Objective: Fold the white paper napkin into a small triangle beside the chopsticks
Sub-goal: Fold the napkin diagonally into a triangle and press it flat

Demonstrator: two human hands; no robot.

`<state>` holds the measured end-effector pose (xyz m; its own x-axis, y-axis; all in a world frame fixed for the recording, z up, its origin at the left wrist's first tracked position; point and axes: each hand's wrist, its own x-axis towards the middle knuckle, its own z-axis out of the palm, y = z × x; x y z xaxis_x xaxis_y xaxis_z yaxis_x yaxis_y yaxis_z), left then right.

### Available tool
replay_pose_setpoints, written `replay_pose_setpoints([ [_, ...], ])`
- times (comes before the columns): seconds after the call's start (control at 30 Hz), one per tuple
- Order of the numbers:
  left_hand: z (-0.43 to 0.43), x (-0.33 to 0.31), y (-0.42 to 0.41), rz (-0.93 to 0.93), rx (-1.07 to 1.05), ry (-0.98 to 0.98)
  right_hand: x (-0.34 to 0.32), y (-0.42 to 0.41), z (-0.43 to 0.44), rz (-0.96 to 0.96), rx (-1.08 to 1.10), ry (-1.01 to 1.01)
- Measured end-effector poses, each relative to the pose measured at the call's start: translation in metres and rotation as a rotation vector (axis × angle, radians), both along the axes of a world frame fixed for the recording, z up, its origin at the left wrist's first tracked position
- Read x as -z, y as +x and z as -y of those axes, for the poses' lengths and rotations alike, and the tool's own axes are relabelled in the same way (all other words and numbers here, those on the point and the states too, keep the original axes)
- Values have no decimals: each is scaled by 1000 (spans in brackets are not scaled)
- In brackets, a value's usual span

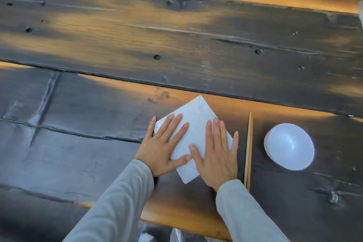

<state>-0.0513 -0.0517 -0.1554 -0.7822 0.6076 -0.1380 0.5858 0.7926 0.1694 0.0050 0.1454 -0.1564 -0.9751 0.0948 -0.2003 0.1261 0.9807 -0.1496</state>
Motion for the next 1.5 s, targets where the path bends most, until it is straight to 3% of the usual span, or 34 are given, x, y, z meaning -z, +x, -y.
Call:
replay_pose_setpoints([
  [0.4,2,-1,2,-78,36,78,-1,2,-1,-6,1,-40],
  [0.6,6,0,18,-168,110,397,-18,11,-1,-82,-39,-63],
  [0.7,10,6,33,-137,165,514,-28,31,-1,-177,-81,-187],
  [0.87,17,13,46,-73,158,524,-31,65,0,-214,-16,-373],
  [1.1,19,8,47,-45,124,558,-19,76,2,-229,-132,-359],
  [1.3,11,-13,47,117,-54,618,-21,72,2,-291,-116,-398],
  [1.4,8,-29,44,159,-126,647,-27,65,2,-361,-117,-451],
  [1.5,11,-45,36,152,-111,634,-37,57,0,-291,-77,-575],
])
